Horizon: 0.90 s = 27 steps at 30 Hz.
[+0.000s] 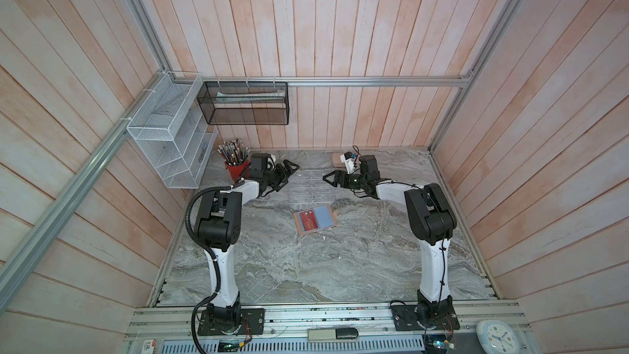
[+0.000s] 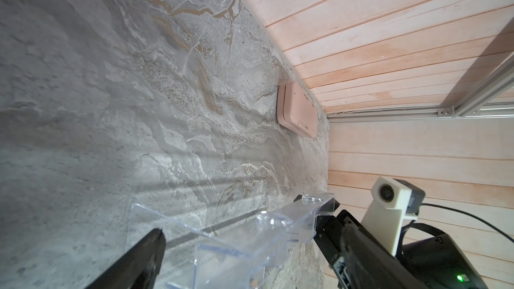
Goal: Take the credit cards out of the card holder
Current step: Move the storage box to the top-center of the table.
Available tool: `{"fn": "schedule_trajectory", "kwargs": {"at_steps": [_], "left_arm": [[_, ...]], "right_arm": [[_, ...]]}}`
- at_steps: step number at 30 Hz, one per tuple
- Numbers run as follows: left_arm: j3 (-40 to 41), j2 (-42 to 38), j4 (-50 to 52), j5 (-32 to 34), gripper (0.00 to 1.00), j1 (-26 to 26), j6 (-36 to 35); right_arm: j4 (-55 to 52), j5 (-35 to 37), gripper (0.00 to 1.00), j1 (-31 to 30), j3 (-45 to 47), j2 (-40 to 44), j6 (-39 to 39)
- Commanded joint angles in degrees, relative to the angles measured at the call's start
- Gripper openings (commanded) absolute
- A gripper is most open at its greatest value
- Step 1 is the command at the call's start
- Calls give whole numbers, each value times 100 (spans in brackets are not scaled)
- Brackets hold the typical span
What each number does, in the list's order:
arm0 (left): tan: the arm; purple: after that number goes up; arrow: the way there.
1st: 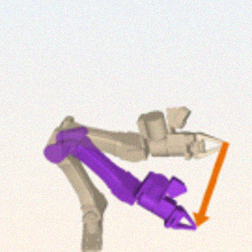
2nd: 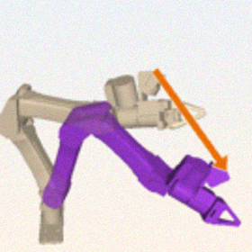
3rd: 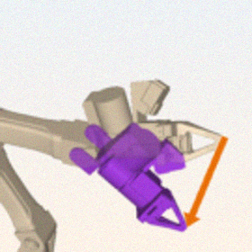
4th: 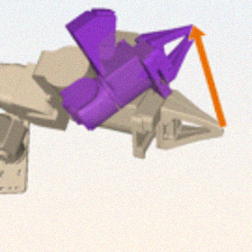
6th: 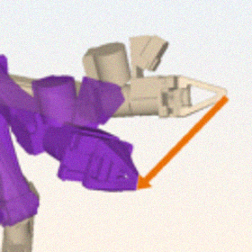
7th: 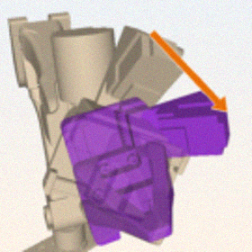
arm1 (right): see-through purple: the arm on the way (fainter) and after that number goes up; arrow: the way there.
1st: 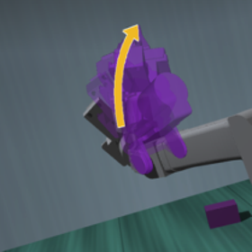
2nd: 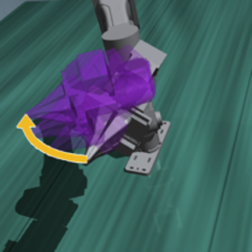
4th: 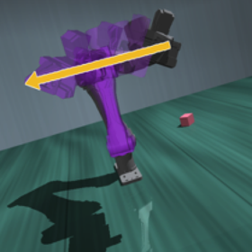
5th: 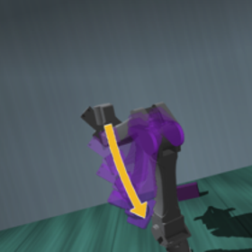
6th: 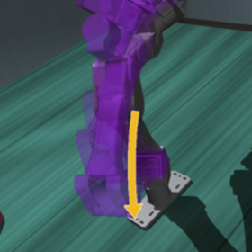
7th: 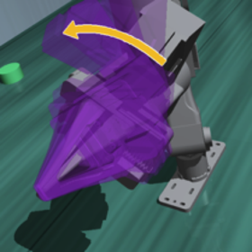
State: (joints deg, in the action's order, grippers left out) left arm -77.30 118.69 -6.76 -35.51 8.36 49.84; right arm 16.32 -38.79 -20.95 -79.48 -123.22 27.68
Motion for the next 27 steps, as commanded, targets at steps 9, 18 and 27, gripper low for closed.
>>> {"fn": "schedule_trajectory", "kwargs": {"at_steps": [9,18,27], "left_arm": [[461,-558,320,74,100,36,-307],[658,-982,611,201,100,-62,-493],[1759,-2160,234,-52,100,28,-47]], "right_arm": [[-89,169,92,-76,375,588,-147],[-295,419,92,-81,1102,1520,-239],[-187,-195,92,-592,2296,2467,-81]]}}
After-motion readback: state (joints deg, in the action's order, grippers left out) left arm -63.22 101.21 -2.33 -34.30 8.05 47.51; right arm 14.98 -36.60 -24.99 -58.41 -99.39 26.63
